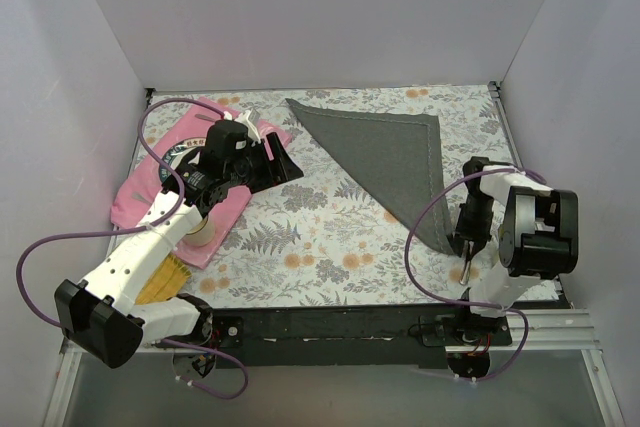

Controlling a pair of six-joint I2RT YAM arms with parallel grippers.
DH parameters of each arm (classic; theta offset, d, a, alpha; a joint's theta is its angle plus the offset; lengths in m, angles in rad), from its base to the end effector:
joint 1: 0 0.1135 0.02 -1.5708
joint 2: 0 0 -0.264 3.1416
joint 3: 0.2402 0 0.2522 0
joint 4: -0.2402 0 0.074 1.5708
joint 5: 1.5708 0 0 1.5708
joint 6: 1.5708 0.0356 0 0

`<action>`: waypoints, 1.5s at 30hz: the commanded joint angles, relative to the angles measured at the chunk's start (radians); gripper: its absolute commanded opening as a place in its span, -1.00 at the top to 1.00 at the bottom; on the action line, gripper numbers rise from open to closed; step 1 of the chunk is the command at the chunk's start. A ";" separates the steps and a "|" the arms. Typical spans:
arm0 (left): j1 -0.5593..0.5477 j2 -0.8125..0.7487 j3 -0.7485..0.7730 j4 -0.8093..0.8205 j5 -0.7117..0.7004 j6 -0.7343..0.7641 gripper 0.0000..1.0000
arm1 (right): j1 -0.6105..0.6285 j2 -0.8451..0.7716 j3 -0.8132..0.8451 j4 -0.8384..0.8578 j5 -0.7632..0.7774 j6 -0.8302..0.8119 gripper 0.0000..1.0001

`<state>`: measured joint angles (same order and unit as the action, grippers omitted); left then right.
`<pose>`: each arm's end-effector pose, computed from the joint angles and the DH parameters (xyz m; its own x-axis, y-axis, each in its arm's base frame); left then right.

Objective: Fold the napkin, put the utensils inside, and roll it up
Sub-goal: Fold the napkin

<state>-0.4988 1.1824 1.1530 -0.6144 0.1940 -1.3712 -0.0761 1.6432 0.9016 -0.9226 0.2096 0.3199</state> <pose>0.2196 -0.1274 0.3452 -0.6973 -0.7153 -0.0452 -0.3967 0.4377 -0.8069 0.2488 -0.0264 0.1472 -0.9251 0.3790 0.0234 0.3644 0.9034 -0.2260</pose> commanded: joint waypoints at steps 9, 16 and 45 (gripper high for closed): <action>0.023 -0.038 0.048 -0.045 -0.021 0.021 -0.23 | -0.005 0.133 0.194 0.156 0.045 -0.076 0.33; 0.026 -0.024 0.073 -0.065 -0.019 0.027 -0.23 | -0.007 0.231 0.345 0.162 0.070 -0.126 0.33; 0.028 -0.033 0.102 -0.163 0.099 0.012 -0.34 | 0.033 0.263 0.675 0.309 -0.325 -0.051 -0.05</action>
<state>-0.4786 1.1862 1.2034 -0.6994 0.2550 -1.3624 -0.0624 1.8057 1.4189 -0.7376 -0.0883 0.2314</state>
